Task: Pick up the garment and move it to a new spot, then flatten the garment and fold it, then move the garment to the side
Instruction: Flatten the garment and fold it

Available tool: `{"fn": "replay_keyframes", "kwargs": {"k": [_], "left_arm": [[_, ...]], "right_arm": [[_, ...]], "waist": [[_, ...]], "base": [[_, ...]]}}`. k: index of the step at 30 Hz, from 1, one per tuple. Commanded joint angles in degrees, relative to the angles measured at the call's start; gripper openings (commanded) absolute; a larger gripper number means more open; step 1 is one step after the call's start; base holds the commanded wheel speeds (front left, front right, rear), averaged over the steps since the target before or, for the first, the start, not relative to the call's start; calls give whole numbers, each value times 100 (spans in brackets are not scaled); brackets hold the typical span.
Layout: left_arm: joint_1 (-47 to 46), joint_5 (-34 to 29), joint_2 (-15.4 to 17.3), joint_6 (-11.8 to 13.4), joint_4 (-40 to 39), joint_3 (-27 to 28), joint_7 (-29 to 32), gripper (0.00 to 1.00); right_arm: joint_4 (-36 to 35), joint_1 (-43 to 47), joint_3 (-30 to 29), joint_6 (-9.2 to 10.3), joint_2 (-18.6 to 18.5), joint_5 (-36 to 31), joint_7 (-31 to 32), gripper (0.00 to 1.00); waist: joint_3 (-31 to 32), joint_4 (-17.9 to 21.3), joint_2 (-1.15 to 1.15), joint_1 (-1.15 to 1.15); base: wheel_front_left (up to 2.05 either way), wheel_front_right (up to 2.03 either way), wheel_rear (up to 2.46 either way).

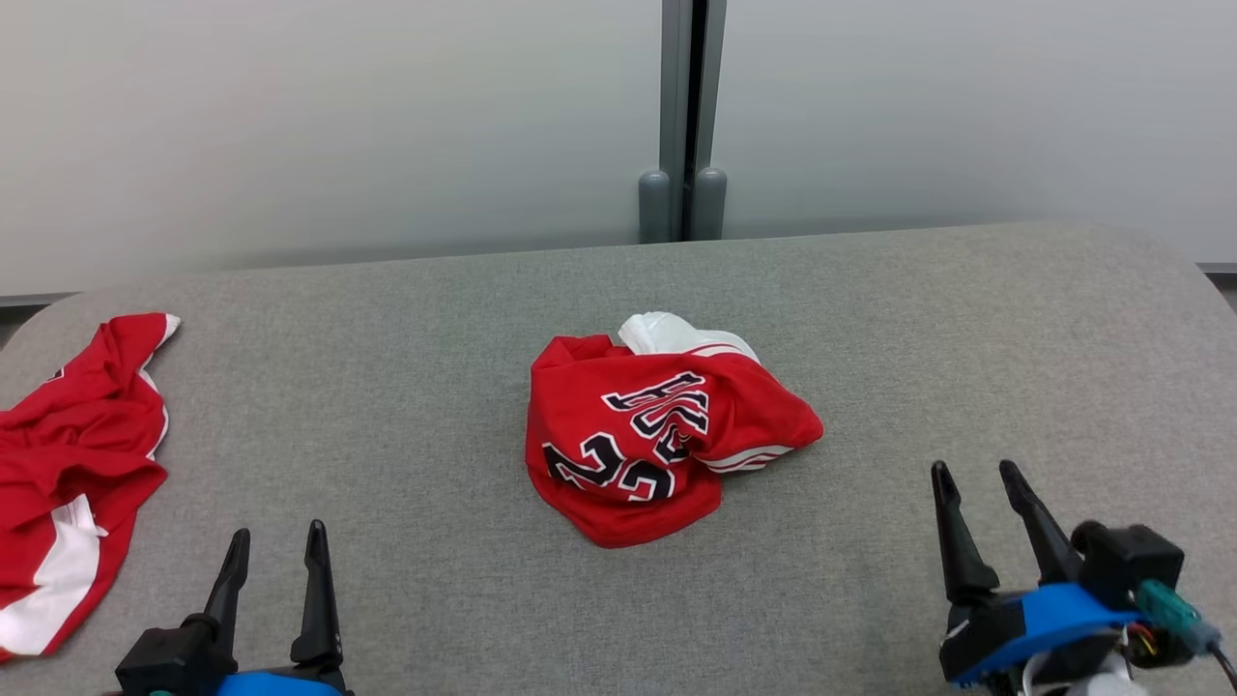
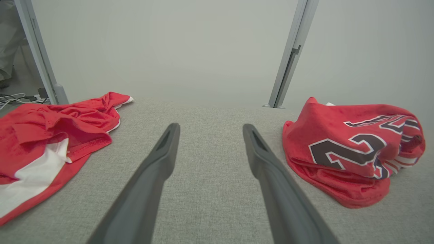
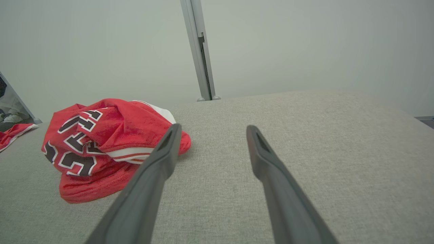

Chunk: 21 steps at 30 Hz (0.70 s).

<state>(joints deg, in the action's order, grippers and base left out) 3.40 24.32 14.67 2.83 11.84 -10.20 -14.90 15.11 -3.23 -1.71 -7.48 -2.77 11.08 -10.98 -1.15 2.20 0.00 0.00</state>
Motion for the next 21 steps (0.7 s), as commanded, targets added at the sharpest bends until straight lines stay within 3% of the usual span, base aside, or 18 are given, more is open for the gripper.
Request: {"fn": "replay_keyframes", "kwargs": {"k": [1,7,13,21], "left_arm": [[-74,-13,23,14,-41,-21,16,100],[-166,-39,48,18,-109,-89,95,100],[-305,-76,72,-2,-227,-182,164,100],[-551,-144,86,-45,-336,-317,215,100]], "right_arm": [[64,-198,31,-3,-20,63,139,100],[486,-1070,181,-3,-20,365,1222,100],[1344,-2135,105,-3,-21,417,2379,100],[2764,-3140,-170,-3,-21,344,2945,100]], "waist": [[-35,-30,0,0],[-116,-137,0,0],[-330,-338,0,0],[-726,-654,0,0]], "base": [[0,0,0],[0,0,0],[0,0,0],[0,0,0]]}}
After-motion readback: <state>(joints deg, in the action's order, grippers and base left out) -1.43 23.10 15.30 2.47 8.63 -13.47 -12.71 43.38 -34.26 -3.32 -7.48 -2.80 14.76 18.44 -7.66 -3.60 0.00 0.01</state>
